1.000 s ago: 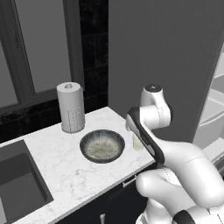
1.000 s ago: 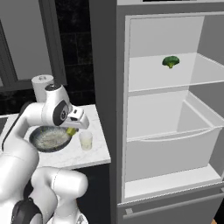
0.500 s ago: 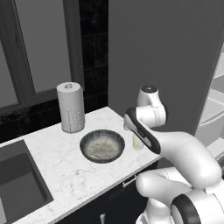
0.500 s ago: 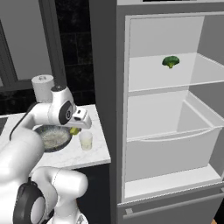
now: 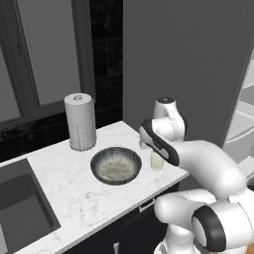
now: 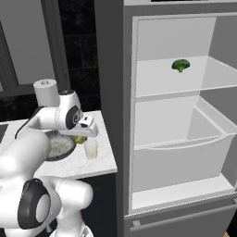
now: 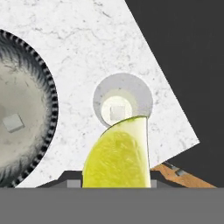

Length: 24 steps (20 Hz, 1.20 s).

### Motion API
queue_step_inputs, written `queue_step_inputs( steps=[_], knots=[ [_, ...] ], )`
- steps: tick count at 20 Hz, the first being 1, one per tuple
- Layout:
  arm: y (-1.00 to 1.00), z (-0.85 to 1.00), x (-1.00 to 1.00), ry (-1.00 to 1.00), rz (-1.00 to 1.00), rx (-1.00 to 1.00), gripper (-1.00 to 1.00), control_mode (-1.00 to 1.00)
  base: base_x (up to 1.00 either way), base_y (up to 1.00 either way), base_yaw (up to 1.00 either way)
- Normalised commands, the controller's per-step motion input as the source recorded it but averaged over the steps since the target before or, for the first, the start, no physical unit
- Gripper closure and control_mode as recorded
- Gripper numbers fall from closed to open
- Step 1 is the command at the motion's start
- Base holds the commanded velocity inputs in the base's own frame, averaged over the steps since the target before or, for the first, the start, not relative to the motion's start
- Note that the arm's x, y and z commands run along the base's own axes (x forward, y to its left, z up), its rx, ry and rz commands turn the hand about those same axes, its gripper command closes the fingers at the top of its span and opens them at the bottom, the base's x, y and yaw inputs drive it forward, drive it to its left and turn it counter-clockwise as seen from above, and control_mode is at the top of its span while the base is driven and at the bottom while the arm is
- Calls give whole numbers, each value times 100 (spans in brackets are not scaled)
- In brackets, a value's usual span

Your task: Grab a lemon wedge from the fridge and one ice cube from the ice bowl, and put them in the glass of lemonade.

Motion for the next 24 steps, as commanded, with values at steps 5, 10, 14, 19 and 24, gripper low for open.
queue_step_inputs(
  steps=[5,10,14,19,24],
  knots=[
    [0,1,29,9,0,0,100,-100,0,0,0],
    [0,9,13,-3,0,3,100,-100,0,0,0],
    [-2,-2,34,1,0,1,100,-100,0,0,0],
    [-13,-16,36,0,3,1,100,-100,0,0,0],
    [-21,-19,21,-2,0,0,100,-100,0,0,0]
  ],
)
